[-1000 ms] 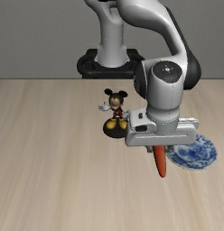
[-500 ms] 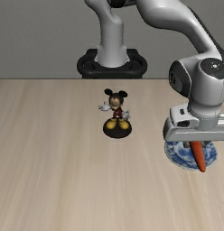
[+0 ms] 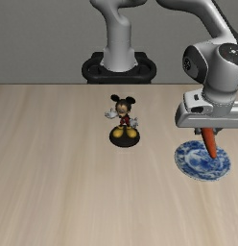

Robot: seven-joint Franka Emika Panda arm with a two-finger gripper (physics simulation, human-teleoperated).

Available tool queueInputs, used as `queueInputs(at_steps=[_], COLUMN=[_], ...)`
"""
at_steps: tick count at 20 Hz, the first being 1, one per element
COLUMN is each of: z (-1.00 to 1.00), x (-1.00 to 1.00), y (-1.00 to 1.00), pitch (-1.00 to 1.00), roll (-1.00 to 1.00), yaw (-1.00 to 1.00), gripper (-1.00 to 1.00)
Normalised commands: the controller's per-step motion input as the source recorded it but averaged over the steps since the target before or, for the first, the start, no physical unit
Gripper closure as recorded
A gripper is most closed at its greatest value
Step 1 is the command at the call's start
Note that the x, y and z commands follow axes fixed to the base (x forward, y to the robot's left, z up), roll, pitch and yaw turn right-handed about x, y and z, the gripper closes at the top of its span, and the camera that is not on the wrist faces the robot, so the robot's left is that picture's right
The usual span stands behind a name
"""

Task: Pick up the carrot and put it on the plate

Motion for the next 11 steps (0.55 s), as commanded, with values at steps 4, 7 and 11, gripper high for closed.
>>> queueInputs(at_steps=[4, 7, 11], z=[0.00, 0.00, 0.00], x=[0.25, 0.00, 0.00], y=[0.25, 0.00, 0.00], pitch=[0.00, 0.00, 0.00], roll=[0.00, 0.00, 0.00], yaw=[0.00, 0.00, 0.00], gripper=[-1.00, -1.00, -1.00])
